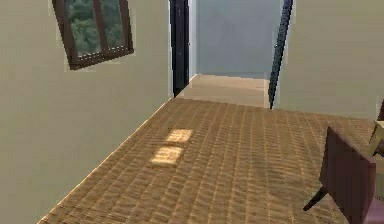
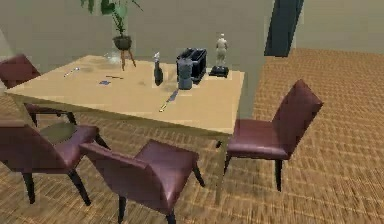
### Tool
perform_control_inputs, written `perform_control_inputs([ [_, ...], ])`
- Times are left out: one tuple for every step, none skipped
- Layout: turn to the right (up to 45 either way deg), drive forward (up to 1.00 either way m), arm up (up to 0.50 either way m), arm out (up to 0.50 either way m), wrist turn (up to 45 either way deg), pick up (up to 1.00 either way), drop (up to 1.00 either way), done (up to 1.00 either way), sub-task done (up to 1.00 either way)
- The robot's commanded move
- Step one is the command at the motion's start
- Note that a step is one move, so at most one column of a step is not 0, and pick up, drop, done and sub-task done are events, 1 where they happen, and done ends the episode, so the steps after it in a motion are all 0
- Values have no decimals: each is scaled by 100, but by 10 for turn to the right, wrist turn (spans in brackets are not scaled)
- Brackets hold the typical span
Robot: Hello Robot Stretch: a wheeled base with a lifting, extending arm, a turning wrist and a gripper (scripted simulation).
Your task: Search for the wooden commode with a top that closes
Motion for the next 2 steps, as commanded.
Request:
perform_control_inputs([
  [120, 0, 0, 0, 0, 0, 0, 0, 0],
  [0, 100, 0, 0, 0, 0, 0, 0, 0],
])
